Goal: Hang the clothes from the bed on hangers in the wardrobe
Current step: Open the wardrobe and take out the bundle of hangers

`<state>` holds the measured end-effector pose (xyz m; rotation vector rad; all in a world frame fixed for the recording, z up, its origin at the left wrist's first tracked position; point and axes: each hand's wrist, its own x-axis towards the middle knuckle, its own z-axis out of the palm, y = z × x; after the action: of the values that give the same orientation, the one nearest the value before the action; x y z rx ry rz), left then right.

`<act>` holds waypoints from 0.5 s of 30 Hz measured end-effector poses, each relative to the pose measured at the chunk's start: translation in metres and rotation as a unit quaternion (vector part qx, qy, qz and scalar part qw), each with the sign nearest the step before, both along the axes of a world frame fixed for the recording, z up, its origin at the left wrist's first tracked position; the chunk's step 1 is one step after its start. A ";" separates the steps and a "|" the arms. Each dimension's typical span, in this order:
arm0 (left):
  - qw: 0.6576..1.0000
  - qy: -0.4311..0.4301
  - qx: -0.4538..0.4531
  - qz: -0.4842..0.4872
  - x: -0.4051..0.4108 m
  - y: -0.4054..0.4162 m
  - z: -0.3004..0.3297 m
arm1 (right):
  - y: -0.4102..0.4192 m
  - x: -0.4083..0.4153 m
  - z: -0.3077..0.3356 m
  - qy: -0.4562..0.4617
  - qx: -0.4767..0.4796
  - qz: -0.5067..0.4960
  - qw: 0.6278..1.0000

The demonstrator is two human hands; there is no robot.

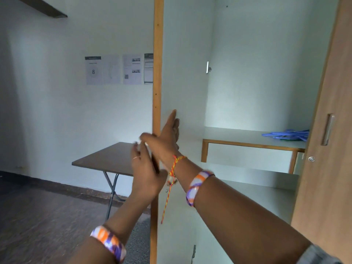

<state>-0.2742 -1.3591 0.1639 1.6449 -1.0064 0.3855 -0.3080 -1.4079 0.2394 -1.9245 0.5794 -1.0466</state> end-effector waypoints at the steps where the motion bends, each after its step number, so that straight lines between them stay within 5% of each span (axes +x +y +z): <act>1: 0.995 -0.069 -0.007 0.076 -0.007 -0.004 -0.003 | -0.007 -0.013 -0.004 0.013 -0.005 0.041 0.999; 5: 0.974 -0.178 -0.042 0.137 -0.064 -0.038 0.002 | -0.052 -0.093 -0.006 0.006 0.006 0.096 0.995; 8: 0.975 -0.221 -0.022 0.002 -0.115 -0.094 0.012 | -0.104 -0.171 -0.002 0.032 -0.083 0.003 0.996; 11: 0.974 -0.158 0.004 -0.163 -0.188 -0.163 0.025 | -0.165 -0.265 -0.002 0.115 -0.149 -0.086 0.978; 15: 0.946 -0.170 0.071 -0.267 -0.296 -0.253 0.048 | -0.245 -0.391 -0.006 0.149 -0.124 -0.162 0.968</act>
<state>-0.5707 -1.6117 0.2119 1.3786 -1.7212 0.2337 -0.6992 -1.6529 0.2331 -2.2809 0.9988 -1.0771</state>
